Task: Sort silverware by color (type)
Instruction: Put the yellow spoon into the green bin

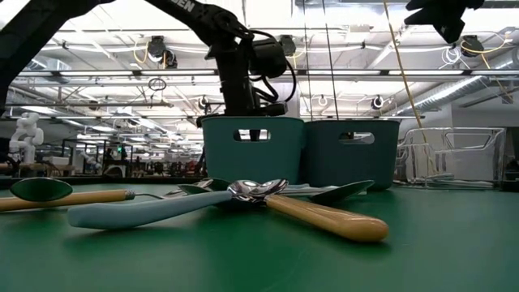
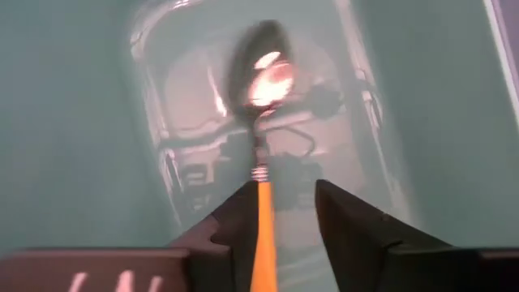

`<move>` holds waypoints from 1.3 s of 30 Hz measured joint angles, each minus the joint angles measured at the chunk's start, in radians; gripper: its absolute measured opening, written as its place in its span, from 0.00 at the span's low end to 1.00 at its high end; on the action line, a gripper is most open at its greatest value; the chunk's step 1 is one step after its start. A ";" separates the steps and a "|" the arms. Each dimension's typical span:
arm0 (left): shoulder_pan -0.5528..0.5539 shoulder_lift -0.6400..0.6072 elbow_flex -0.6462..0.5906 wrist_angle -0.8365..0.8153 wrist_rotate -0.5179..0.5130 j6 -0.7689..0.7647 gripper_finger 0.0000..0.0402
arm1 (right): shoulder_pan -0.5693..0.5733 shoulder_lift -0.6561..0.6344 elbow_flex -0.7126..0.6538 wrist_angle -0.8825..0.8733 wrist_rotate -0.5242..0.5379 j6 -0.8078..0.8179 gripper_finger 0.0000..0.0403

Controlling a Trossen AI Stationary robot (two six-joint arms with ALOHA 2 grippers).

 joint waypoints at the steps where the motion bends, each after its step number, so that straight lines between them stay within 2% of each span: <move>1: 0.000 0.000 0.002 -0.003 0.007 -0.006 0.35 | 0.000 -0.003 0.000 0.000 -0.012 0.006 0.31; 6: -0.003 -0.001 0.108 -0.124 0.070 0.013 0.38 | 0.000 -0.006 0.000 0.000 -0.013 -0.012 0.31; 11: -0.011 -0.001 0.275 -0.230 0.063 0.145 0.38 | 0.000 -0.002 0.000 -0.044 0.064 -0.036 0.31; 15: -0.015 -0.003 0.382 -0.246 0.035 0.181 0.38 | 0.000 -0.002 0.000 -0.112 0.069 -0.027 0.31; 19: -0.028 -0.003 0.446 -0.247 0.039 0.237 0.38 | 0.000 -0.002 0.000 -0.162 0.068 0.069 0.31; 23: -0.066 -0.002 0.491 -0.298 0.067 0.299 0.38 | 0.000 -0.002 0.000 -0.155 0.050 0.285 0.31; 26: -0.116 -0.002 0.515 -0.337 0.070 0.321 0.38 | 0.000 0.003 0.000 -0.135 -0.008 0.439 0.31; 31: -0.241 -0.002 0.520 -0.339 0.069 0.348 0.38 | 0.000 0.033 0.000 -0.094 -0.098 0.559 0.31; 35: -0.367 -0.002 0.520 -0.336 0.035 0.329 0.38 | 0.001 0.080 0.000 -0.027 -0.098 0.579 0.31; 39: -0.497 -0.002 0.520 -0.342 -0.049 0.208 0.38 | 0.001 0.149 0.000 0.057 -0.097 0.579 0.31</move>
